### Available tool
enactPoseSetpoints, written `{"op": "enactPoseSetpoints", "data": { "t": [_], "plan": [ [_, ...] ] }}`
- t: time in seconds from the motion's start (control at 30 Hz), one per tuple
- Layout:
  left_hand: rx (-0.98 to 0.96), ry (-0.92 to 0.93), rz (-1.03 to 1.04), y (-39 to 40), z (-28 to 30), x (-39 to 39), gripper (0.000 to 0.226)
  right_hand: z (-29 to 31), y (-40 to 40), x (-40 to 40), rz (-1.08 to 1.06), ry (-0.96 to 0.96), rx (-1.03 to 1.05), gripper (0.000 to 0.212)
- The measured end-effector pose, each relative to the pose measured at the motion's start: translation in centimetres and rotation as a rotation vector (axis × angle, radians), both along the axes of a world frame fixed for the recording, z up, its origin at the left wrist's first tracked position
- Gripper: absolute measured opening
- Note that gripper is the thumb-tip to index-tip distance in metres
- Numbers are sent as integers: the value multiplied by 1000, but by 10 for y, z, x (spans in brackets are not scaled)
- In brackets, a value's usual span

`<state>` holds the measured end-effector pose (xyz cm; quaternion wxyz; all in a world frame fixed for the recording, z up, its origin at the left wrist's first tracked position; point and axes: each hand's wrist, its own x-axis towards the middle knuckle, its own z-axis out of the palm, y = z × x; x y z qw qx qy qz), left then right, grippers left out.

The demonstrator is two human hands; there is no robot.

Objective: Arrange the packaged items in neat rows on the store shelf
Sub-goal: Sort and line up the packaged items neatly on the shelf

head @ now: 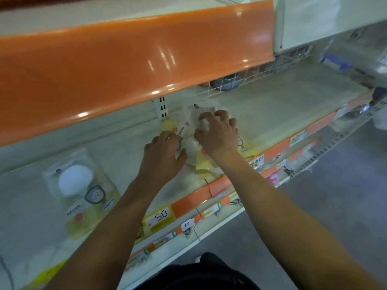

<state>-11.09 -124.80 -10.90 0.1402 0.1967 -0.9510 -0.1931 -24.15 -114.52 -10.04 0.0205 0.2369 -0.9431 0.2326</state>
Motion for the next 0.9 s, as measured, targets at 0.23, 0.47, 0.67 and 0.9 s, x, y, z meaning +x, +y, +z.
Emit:
{"op": "enactPoseSetpoints", "data": {
  "t": [0.23,0.47,0.67,0.9],
  "plan": [
    [5,-33,82,3,-6,-3,31,-38,-2,-16,73,-62,237,52],
    [35,-43,116,12,-10,-3,34,-45,4,-11,119,-19,254,53],
    [43,-73,143,17,-14,7,38,-42,10,1,149,-23,257,60],
    [42,-73,265,-3,-16,56,36,-26,-28,37,280,-10,4,66]
  ]
}}
